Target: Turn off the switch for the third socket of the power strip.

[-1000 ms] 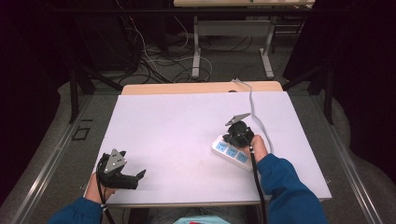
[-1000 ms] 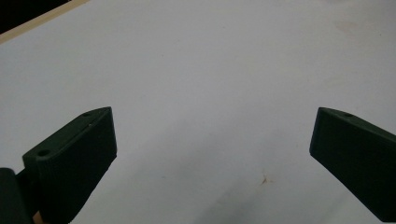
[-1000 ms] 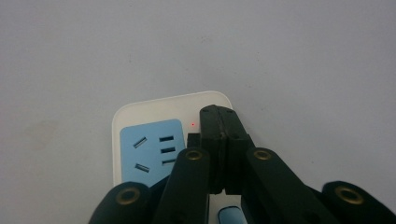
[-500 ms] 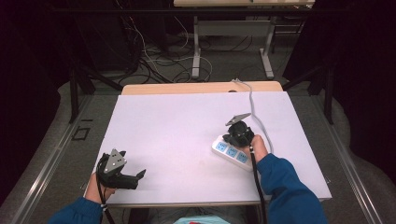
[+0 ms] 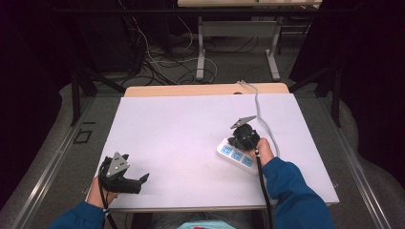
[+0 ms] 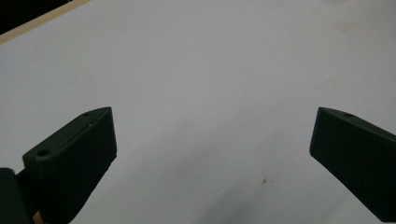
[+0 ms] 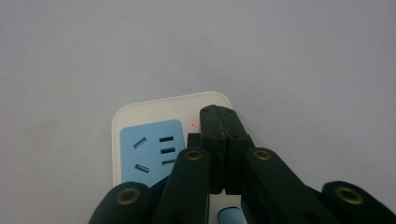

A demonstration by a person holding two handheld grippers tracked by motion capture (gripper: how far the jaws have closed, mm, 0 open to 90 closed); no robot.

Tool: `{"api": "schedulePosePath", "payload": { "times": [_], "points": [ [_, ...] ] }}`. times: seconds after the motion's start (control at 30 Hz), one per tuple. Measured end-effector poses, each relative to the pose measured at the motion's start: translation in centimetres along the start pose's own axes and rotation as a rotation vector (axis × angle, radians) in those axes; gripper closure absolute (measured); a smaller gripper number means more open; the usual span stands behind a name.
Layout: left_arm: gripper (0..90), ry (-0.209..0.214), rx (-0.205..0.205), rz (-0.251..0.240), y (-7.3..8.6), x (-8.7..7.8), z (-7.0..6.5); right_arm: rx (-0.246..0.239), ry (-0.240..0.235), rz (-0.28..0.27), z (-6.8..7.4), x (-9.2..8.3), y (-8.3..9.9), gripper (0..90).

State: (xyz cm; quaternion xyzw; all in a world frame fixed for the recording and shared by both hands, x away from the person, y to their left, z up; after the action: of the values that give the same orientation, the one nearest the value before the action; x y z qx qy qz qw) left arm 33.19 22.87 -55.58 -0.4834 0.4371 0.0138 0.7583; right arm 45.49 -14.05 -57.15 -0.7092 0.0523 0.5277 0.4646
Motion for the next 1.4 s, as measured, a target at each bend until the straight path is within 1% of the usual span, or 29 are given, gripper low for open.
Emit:
{"api": "schedulePosePath", "payload": {
  "times": [0.1,0.17,0.2,0.27,0.3,0.37,0.4,0.43,0.47,0.5,0.57,0.6,0.63,0.67,0.7,0.73,0.77,0.8,0.83,0.97,1.1,1.2,1.23,1.27,1.3,1.4],
  "points": [
    [0.6,0.001,0.0,0.0,0.0,-0.01,-0.02,0.005,0.0,-0.001,0.06,0.02,-0.01,90.0],
    [0.6,0.0,0.0,-0.001,0.0,-0.01,0.01,-0.01,-0.006,0.01,0.02,-0.05,0.03,90.0],
    [0.6,0.001,0.0,0.0,0.0,0.0,0.0,-0.004,-0.006,0.018,0.07,-0.1,0.07,90.0],
    [0.6,0.003,0.002,0.001,0.01,0.02,-0.02,-0.001,-0.004,0.002,0.11,-0.05,0.04,90.0],
    [0.6,0.002,0.0,0.001,0.01,0.02,-0.03,-0.01,-0.004,0.003,0.06,-0.03,0.01,90.0],
    [0.6,0.003,0.001,0.001,0.01,0.03,-0.01,-0.01,-0.009,0.017,0.06,-0.11,0.08,90.0],
    [0.6,0.002,-0.002,0.002,0.01,0.05,-0.03,-0.007,-0.009,0.005,0.08,-0.03,0.04,90.0],
    [0.6,0.01,-0.01,0.003,0.03,0.07,-0.15,-0.009,-0.002,-0.019,0.05,0.07,-0.05,90.0],
    [0.6,0.003,-0.001,0.001,0.0,0.04,-0.06,-0.009,-0.007,-0.044,0.06,0.21,-0.15,90.0],
    [0.6,-0.002,0.003,0.001,-0.01,0.02,-0.02,-0.016,0.001,-0.005,0.03,0.0,-0.02,90.0],
    [0.6,-0.003,0.006,0.002,-0.01,0.01,-0.01,-0.006,0.002,-0.006,0.13,0.04,-0.03,90.0],
    [0.6,-0.004,0.005,0.0,-0.01,0.0,-0.01,-0.01,-0.003,-0.009,0.1,0.09,-0.04,90.0],
    [0.6,0.0,0.001,-0.001,-0.01,0.0,-0.06,-0.011,0.006,-0.019,0.03,0.06,-0.04,90.0],
    [0.6,0.001,0.001,-0.001,-0.01,0.01,-0.04,0.008,-0.006,-0.002,0.16,0.0,0.05,90.0],
    [0.6,0.001,0.0,0.0,-0.01,0.02,-0.03,0.0,-0.001,-0.016,0.11,0.05,-0.01,90.0],
    [0.6,-0.003,0.004,0.001,-0.01,0.0,0.01,-0.022,0.002,-0.012,0.03,0.07,-0.05,90.0],
    [0.7,-0.003,0.004,0.001,-0.01,0.01,0.0,-0.019,0.0,-0.011,0.04,0.06,-0.04,90.0],
    [0.6,-0.003,0.005,0.001,-0.02,0.01,0.0,-0.003,0.001,-0.016,0.09,0.05,-0.02,90.0],
    [0.6,-0.004,0.005,0.001,-0.02,0.01,0.0,0.001,0.002,-0.005,0.13,0.0,0.03,90.0],
    [0.6,0.001,0.001,-0.001,-0.03,0.02,-0.03,-0.016,0.005,-0.006,0.13,0.04,-0.02,90.0],
    [0.7,0.0,0.001,-0.001,-0.03,-0.01,-0.05,-0.01,0.011,-0.003,0.2,0.03,-0.02,90.0],
    [0.7,0.002,0.002,0.0,-0.02,0.01,-0.04,-0.018,0.008,-0.007,0.14,0.04,-0.04,90.0],
    [0.6,0.0,0.002,-0.001,-0.02,0.0,-0.03,-0.01,0.013,-0.002,0.19,0.01,-0.01,90.0],
    [0.6,0.002,0.001,-0.001,-0.02,0.0,-0.04,-0.028,0.014,-0.007,0.12,0.07,-0.09,90.0],
    [0.6,0.002,0.0,-0.001,-0.02,0.01,-0.02,-0.025,0.019,-0.004,0.12,0.05,-0.06,90.0],
    [0.6,0.002,0.001,0.0,-0.01,0.01,-0.01,-0.024,0.013,-0.007,0.13,0.06,-0.07,90.0]
  ]
}}
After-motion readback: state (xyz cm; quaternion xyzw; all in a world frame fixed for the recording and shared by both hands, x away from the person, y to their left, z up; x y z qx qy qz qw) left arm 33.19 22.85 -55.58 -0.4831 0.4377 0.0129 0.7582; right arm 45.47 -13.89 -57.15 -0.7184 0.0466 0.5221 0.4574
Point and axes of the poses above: each handheld gripper's, and its own axes: x roughly forward along the jaws, y roughly out of its underside, z roughly to its left, the point moved 6 cm from there along x, roughly forward along the jaws, and after that the axes turned 5 degrees about z, right-handed, at the moved point
